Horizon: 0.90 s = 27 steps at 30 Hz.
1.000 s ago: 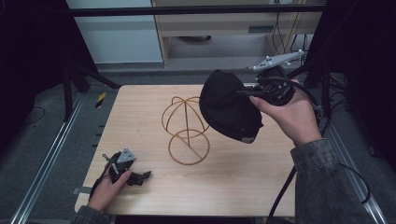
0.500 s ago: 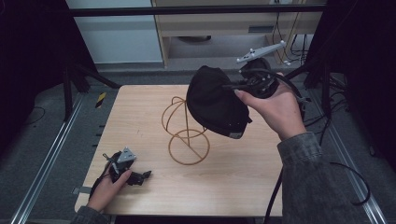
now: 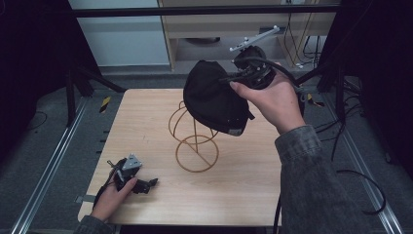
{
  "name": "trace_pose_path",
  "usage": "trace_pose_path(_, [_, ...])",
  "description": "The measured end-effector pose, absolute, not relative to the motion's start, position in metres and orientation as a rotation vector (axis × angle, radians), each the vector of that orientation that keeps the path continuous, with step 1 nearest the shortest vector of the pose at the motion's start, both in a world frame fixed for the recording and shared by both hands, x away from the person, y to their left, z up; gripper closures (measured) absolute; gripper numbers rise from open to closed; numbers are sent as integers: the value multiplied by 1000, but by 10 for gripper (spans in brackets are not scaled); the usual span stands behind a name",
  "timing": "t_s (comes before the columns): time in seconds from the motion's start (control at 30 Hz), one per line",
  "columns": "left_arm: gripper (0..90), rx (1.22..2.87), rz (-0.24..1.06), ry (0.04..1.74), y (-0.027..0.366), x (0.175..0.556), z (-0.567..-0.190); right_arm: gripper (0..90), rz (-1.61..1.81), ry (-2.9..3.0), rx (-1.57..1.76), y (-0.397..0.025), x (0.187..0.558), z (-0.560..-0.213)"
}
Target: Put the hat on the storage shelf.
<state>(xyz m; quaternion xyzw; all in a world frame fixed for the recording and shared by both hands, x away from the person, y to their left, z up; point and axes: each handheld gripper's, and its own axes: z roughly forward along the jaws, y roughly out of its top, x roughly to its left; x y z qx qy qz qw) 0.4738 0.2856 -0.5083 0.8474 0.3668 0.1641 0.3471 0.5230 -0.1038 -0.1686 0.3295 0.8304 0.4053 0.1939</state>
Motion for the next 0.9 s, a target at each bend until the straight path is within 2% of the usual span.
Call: trace_pose_path(0.9, [0, 2196, 426, 953, 285, 474, -508, 775, 1083, 2385, 902, -71, 533, -163])
